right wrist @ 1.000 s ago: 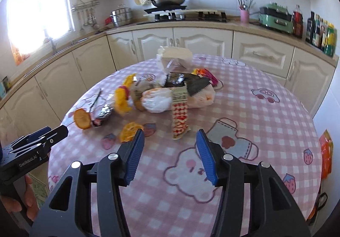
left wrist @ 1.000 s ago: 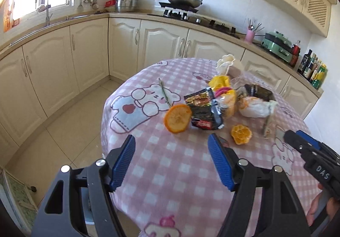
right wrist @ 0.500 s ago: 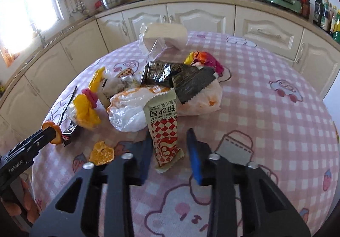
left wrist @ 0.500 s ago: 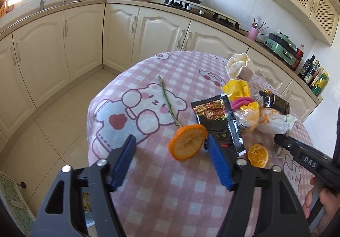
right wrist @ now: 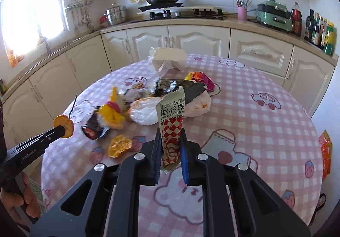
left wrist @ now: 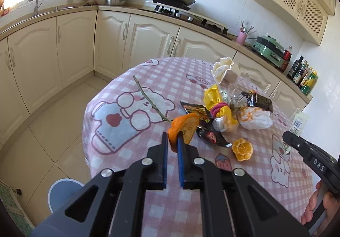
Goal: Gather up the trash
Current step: 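Carry the orange slice and red-white packet over the blue bucket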
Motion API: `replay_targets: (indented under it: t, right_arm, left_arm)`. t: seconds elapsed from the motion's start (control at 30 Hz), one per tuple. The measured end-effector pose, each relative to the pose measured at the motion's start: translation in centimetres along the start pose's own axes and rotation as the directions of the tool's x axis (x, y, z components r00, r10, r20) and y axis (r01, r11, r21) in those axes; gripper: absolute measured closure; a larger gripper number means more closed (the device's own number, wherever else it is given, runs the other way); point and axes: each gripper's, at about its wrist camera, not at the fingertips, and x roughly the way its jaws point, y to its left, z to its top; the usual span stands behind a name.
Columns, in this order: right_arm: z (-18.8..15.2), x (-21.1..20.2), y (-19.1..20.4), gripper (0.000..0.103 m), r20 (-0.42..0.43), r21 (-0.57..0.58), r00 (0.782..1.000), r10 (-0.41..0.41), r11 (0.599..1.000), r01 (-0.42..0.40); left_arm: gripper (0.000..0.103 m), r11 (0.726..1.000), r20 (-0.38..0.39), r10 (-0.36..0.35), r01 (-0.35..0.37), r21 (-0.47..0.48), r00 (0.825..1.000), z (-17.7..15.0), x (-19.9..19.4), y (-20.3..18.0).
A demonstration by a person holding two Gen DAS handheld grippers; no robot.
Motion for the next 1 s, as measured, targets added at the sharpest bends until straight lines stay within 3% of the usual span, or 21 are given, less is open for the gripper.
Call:
replay_targets:
  t: [0.27,0.5,0.73,1.0]
  right_arm:
    - [0.0,-2.6,7.0,0.089,0.019,-0.098,0.989,0.147,0.985,-0.144]
    - [-2.0,-2.2,17.1,0.089,-0.07,-0.215,0.95,0.305,0.925,-0.313]
    - [-5.9,0.9,26.8,0.089,-0.217,-0.297,0.891,0.399,0.842,-0.45]
    - [-11.9,7.6,34.6,0.089,-0.397,-0.343,0.842,0.366,0.792,-0.506]
  left_arm:
    - [0.096,0.999,0.072,0.001,0.002,-0.048,0.997,-1.7,-6.1,2.5]
    - [0.096,0.988,0.09,0.086,-0.073,-0.138,0.992,-4.7,-10.8,8.2]
    - [0.095,0.953,0.009,0.186,-0.178,-0.245,0.983,-9.2,-11.8,15.9]
    - [0.095,0.89,-0.15,0.245,-0.283,-0.357,0.958,-14.6,-8.7,24.5]
